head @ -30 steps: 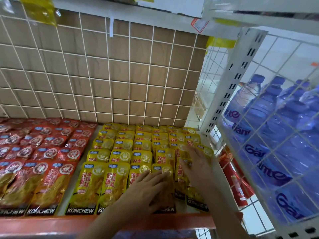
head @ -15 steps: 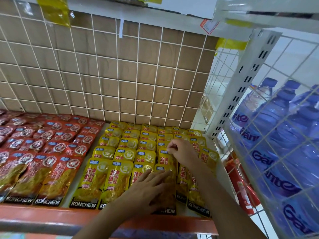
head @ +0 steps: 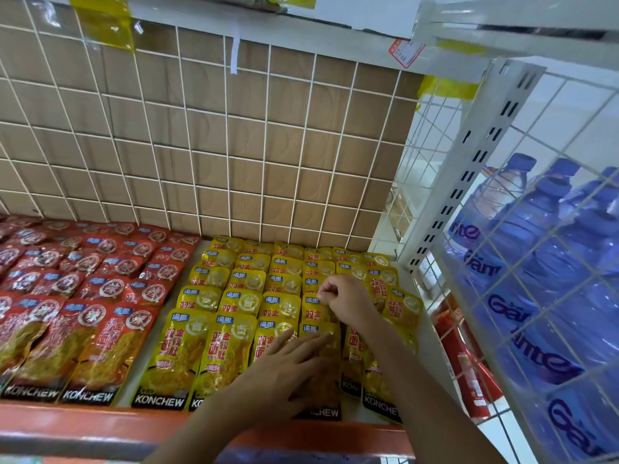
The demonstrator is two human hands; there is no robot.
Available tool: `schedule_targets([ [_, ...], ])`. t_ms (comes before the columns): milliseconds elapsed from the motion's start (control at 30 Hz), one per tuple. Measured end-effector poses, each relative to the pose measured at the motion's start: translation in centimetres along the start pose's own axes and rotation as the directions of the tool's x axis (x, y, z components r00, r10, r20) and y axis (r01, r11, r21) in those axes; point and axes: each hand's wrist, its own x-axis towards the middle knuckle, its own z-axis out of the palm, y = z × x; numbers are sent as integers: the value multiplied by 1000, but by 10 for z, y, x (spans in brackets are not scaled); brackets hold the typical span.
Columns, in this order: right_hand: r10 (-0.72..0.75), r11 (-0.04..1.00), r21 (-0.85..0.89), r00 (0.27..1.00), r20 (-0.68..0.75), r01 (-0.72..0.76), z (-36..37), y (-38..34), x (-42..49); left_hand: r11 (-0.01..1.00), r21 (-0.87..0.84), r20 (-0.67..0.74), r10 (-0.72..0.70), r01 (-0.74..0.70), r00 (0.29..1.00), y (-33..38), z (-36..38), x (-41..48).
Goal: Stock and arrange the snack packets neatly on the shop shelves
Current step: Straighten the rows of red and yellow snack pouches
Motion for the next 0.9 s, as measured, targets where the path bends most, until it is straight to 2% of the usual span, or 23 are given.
schedule_targets([
  [100, -4, 1000, -21, 1000, -4, 4, 1, 0, 0, 1000, 10, -61, 18, -17, 998, 1, 1, 0],
  [200, -8, 1000, -26, 1000, -14, 7, 1, 1, -1, 998, 57, -48, 1, 2, 999, 3, -2, 1],
  [367, -34, 995, -98, 986, -161, 19, -10, 7, 4, 999, -4, -121, -33, 32, 992, 3, -6, 11],
  [433, -79, 982, -183, 989, -129, 54, -16, 7, 10, 998, 28, -80, -62, 65, 995, 3, -6, 18],
  [533, -128, 960, -251, 992, 5, 125, -20, 2, 19, 990, 82, 8, -115, 114, 993, 8, -11, 29],
  [633, -109, 966, -229, 991, 72, 123, -18, -1, 27, 976, 164, 68, -156, 143, 986, 4, -8, 36],
  [667, -88, 970, -218, 993, 82, 104, -16, -1, 30, 977, 175, 31, -127, 120, 991, 3, -5, 36],
  [767, -30, 975, -213, 992, 120, 55, -15, 0, 38, 985, 144, 128, -111, 92, 986, 4, 3, 34],
  [833, -13, 980, -194, 989, 146, 41, -15, 1, 42, 984, 151, 84, -107, 93, 991, 1, 10, 32],
  [900, -20, 988, -152, 990, 141, 41, -17, 3, 45, 982, 150, 100, -128, 113, 987, 1, 8, 33],
])
